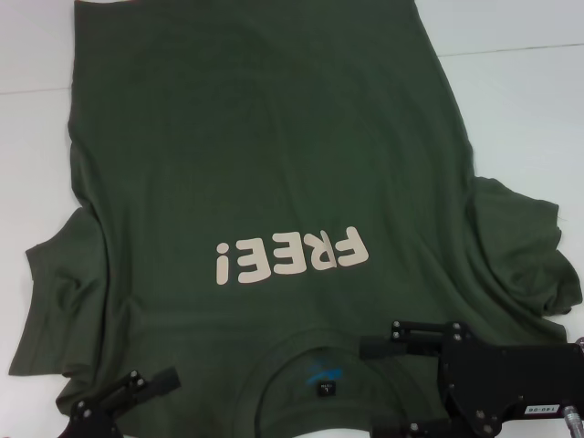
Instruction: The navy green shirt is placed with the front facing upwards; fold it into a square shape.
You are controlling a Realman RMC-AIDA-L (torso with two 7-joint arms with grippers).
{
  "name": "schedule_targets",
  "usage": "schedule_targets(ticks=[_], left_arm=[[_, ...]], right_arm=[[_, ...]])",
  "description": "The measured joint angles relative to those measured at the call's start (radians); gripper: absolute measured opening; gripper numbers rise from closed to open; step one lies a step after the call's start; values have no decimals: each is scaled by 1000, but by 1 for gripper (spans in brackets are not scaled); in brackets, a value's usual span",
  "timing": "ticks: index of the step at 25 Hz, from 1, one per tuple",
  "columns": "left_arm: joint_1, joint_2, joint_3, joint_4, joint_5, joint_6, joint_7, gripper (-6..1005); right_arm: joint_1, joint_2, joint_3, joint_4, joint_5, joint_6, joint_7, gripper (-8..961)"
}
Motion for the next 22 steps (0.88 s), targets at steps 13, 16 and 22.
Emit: schedule_targets(ticks=[13, 16, 22], left_arm=[[2, 0, 2, 0, 0, -3, 0, 773], [3, 0, 1, 0, 0, -4, 0, 764], [3, 2, -74, -7, -24, 25, -51, 747]], right_arm=[[0, 0, -1, 0, 0, 0, 0, 817], [0, 0, -2, 0, 0, 0, 0, 816], [0, 0, -1, -1, 0, 0, 10, 816]])
